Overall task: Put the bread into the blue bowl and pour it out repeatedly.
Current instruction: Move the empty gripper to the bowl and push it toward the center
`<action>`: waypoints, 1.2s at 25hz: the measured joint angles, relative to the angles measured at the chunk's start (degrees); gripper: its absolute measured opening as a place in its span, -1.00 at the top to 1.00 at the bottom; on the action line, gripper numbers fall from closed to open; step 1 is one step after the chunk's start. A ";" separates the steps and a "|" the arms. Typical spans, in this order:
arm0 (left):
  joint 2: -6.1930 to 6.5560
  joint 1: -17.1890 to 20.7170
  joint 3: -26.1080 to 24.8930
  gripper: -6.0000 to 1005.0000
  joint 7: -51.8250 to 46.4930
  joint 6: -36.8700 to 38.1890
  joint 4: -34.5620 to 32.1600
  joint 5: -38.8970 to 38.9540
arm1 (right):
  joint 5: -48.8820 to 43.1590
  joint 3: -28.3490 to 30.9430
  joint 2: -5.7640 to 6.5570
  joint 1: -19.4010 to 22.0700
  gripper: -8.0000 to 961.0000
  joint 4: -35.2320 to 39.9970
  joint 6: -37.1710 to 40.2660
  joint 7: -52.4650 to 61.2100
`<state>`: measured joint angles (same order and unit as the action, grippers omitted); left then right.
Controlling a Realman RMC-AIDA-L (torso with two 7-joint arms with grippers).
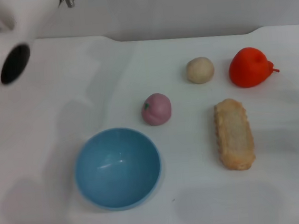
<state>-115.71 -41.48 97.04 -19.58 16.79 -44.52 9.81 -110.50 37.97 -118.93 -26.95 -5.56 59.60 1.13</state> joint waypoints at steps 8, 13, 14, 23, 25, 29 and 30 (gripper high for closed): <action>-1.92 1.93 -0.33 -0.66 7.04 -42.34 -21.84 -6.95 | -0.05 0.02 0.05 -0.77 -0.19 0.63 0.00 0.00; -2.04 0.42 -1.58 -0.66 19.16 -70.00 -28.32 2.82 | -0.02 0.22 0.09 -1.20 -0.18 0.68 0.00 0.00; -2.08 0.24 -2.22 -0.66 21.55 -74.90 -28.74 4.92 | 0.01 0.30 0.11 -1.33 -0.18 0.69 -0.01 0.00; -2.17 4.48 -3.75 -0.66 23.82 -97.19 -36.23 8.90 | 0.23 0.52 0.20 -3.00 -0.18 1.65 -0.76 0.00; -2.16 5.57 -4.42 -0.66 23.67 -101.59 -38.20 9.34 | 0.25 0.53 0.15 -3.31 -0.18 1.73 -1.64 0.00; -2.17 10.84 -4.78 -0.66 21.74 -109.26 -47.22 9.38 | 0.33 0.61 0.19 -3.59 -0.18 1.73 -2.62 0.00; -2.18 11.64 -4.72 -0.66 21.21 -110.30 -49.01 9.32 | 0.34 0.69 0.21 -3.59 -0.18 1.73 -2.81 0.01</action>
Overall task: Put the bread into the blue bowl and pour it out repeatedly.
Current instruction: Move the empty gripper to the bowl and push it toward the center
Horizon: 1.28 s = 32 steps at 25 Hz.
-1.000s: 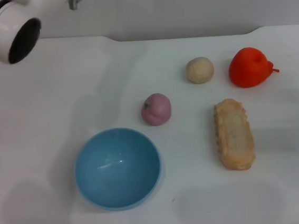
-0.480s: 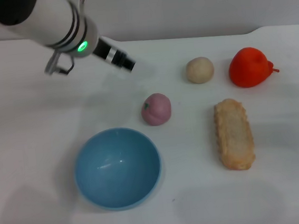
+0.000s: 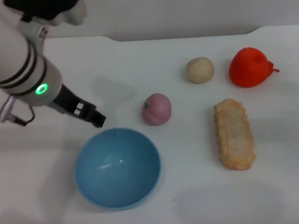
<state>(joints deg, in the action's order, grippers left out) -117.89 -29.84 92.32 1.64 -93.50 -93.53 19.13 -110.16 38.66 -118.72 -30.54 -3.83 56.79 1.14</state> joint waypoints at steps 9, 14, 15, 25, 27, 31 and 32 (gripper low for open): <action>-0.05 5.66 1.73 -0.65 -6.01 -8.06 -7.90 0.11 | 0.04 0.43 0.12 -0.27 -0.17 1.69 -0.25 -0.01; -0.14 6.10 5.52 -0.65 -8.87 -8.35 -8.03 0.20 | 0.04 0.45 0.24 -1.24 -0.17 2.12 -0.25 0.00; -0.17 6.03 5.88 -0.65 -9.17 -8.22 -8.04 0.28 | 0.04 0.45 0.26 -1.48 -0.17 2.12 -0.24 0.00; -0.23 5.52 7.52 -0.65 -10.51 -6.58 -6.64 1.29 | 0.04 0.45 0.18 -1.47 -0.17 2.15 -0.22 0.00; -0.23 5.50 7.54 -0.65 -10.49 -6.06 -5.53 1.34 | 0.04 0.45 0.11 -1.33 -0.17 2.10 -0.19 0.00; -0.28 5.43 7.92 -0.65 -9.98 -3.83 -2.27 1.41 | 0.04 0.45 0.02 -1.23 -0.16 1.70 -0.16 0.00; -0.23 5.42 8.18 -0.65 -9.85 -3.05 -1.20 1.44 | 0.04 0.45 0.02 -1.23 -0.16 1.70 -0.16 0.00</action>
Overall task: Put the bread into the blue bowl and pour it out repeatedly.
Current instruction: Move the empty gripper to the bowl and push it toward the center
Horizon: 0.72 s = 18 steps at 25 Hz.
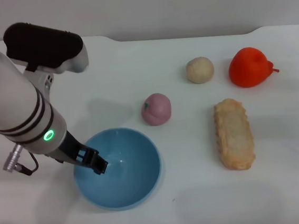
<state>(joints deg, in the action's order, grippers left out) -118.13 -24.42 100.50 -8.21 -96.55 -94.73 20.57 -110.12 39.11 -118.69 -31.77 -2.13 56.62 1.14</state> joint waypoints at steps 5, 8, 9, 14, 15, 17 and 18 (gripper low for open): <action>0.13 -0.01 1.15 -0.65 0.47 3.16 3.64 -0.14 | 0.00 0.00 -0.08 0.06 -0.16 -0.20 0.11 0.00; 0.15 -0.14 1.40 -0.65 0.91 4.74 5.45 -0.23 | 0.00 0.00 -0.15 0.21 -0.16 -0.32 0.25 0.00; 0.16 -0.23 1.41 -0.65 1.09 5.14 6.01 -0.22 | 0.00 0.00 -0.17 0.34 -0.16 -0.45 0.33 0.00; 0.02 -0.87 1.62 -0.65 2.24 7.81 9.46 0.23 | 0.00 0.00 -0.21 0.87 -0.16 -1.06 0.57 0.00; 0.00 -1.17 1.70 -0.65 2.25 8.28 10.30 0.35 | 0.00 0.00 -0.22 0.93 -0.16 -1.08 0.59 0.00; -0.05 -1.94 1.77 -0.65 2.34 9.11 12.49 1.09 | 0.00 0.00 -0.23 1.00 -0.16 -1.12 0.60 0.00; -0.06 -2.51 1.78 -0.65 2.49 9.57 13.92 1.66 | 0.00 0.00 -0.23 1.00 -0.16 -1.20 0.61 0.00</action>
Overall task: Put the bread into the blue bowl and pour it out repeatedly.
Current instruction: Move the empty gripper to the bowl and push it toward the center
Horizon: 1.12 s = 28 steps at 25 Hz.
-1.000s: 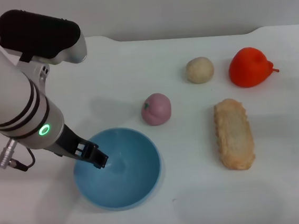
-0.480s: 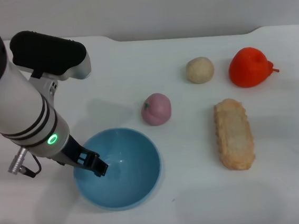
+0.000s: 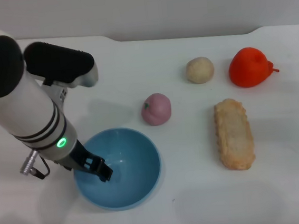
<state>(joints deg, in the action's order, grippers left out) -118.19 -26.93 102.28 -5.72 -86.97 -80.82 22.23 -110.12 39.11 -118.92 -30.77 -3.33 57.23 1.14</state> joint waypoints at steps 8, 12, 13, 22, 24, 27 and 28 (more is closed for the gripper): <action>-0.12 -2.17 0.73 -0.65 0.69 2.76 5.50 1.81 | 0.00 0.00 0.00 0.29 -0.15 -0.83 0.11 0.00; 0.00 -2.27 0.86 -0.59 0.95 2.67 5.68 1.90 | 0.00 0.00 0.01 0.42 -0.15 -0.83 0.25 0.00; 0.02 -2.29 0.90 -0.56 1.14 2.61 5.75 1.91 | 0.00 0.00 0.00 0.49 -0.15 -0.90 0.33 0.00; 0.14 -2.47 0.94 -0.22 2.19 2.21 5.94 1.99 | 0.00 0.01 -0.07 1.18 -0.15 -2.02 1.85 0.00; 0.15 -2.49 0.72 -0.03 2.20 2.07 5.94 2.04 | 0.00 0.06 -0.08 1.27 -0.15 -2.24 2.21 0.00; 0.15 -2.66 0.56 0.29 2.21 1.81 5.94 2.10 | 0.00 0.09 -0.08 1.27 -0.15 -2.32 2.46 0.15; 0.15 -2.80 0.48 0.43 2.21 1.55 5.96 2.12 | 0.00 0.10 -0.08 1.23 -0.15 -2.35 2.48 0.26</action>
<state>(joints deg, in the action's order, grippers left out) -118.04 -29.73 102.76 -3.51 -85.43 -74.85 24.35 -110.13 39.21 -119.00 -29.54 -5.67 59.71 1.40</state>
